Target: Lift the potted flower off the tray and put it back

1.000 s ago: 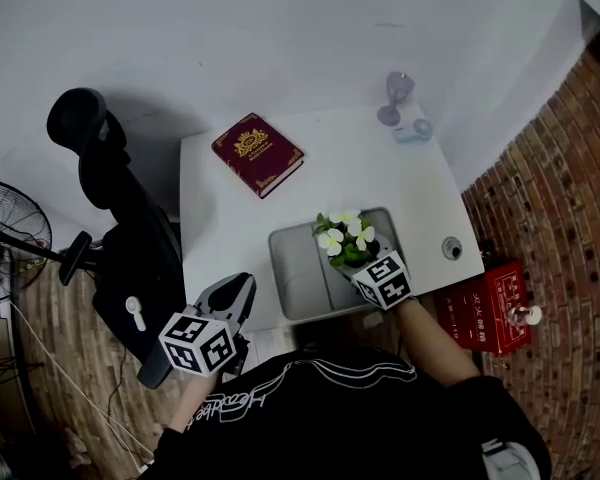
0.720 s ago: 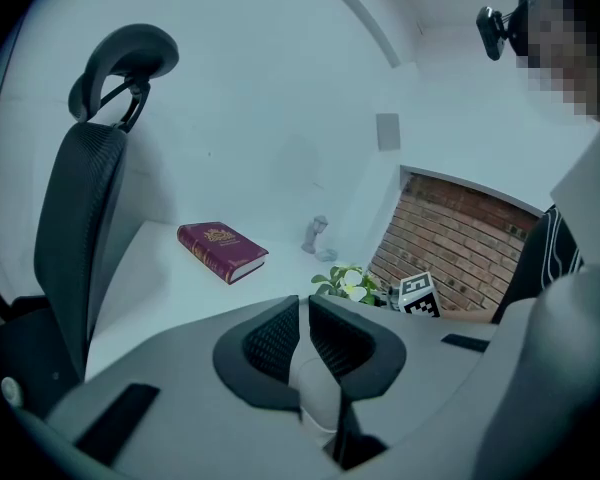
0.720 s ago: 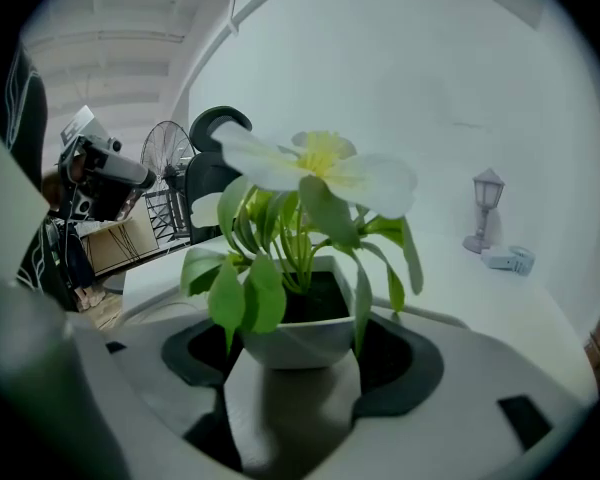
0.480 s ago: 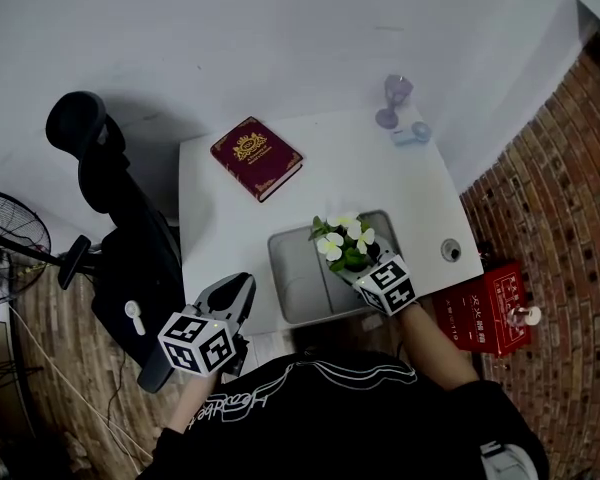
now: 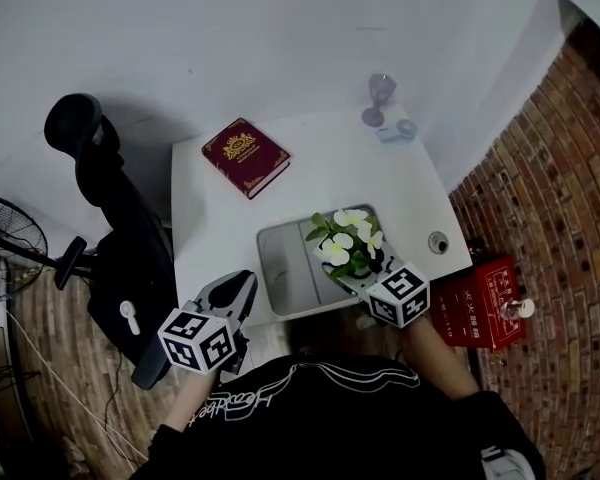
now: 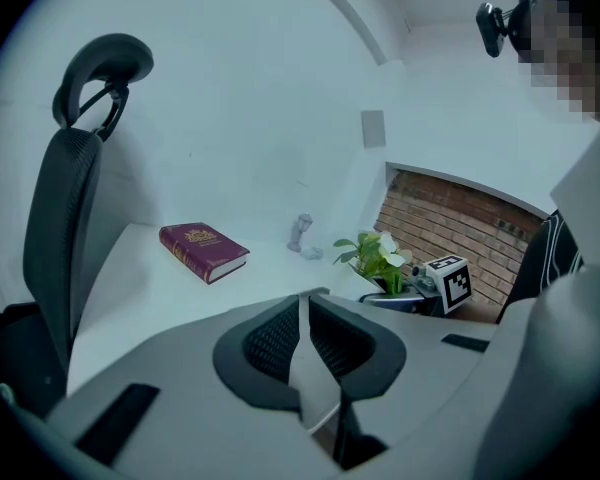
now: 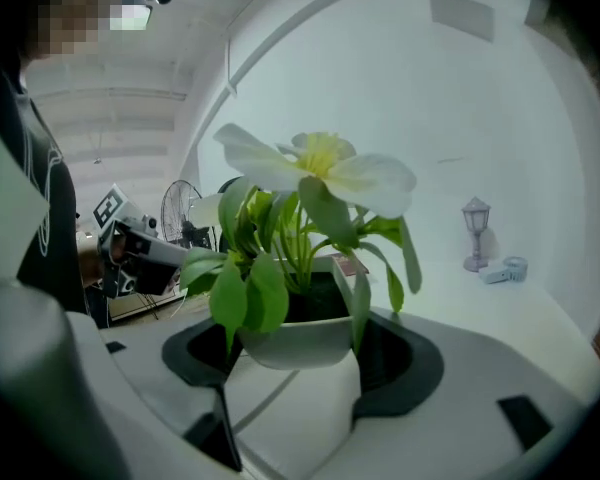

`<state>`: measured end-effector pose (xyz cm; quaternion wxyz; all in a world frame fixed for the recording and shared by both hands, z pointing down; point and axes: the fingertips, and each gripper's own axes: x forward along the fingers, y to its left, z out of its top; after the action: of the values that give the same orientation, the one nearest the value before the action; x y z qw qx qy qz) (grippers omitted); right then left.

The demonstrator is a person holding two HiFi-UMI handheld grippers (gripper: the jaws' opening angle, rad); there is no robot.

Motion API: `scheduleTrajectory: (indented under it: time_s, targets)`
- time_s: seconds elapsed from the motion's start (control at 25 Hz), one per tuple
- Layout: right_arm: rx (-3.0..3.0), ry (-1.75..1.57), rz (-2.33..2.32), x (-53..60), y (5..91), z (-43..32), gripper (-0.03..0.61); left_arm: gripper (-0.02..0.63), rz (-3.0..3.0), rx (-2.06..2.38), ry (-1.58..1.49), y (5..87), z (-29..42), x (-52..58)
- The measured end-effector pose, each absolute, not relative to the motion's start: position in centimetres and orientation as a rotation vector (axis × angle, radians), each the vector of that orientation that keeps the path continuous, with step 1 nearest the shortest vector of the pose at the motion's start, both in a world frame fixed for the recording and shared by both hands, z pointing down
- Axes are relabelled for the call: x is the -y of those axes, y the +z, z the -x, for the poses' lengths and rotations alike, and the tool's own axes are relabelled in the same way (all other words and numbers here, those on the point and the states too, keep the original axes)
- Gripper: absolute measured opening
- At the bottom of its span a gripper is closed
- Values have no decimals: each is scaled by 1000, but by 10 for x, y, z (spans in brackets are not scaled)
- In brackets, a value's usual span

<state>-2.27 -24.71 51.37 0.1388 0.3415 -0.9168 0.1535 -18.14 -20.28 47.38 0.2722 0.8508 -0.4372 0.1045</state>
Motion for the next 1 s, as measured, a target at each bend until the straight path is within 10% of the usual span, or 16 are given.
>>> scheduleTrajectory:
  time_s: [1.0]
  targets:
    - [2751, 543, -875, 82, 456, -12, 334, 52, -2356, 1132, 190, 445, 123, 84]
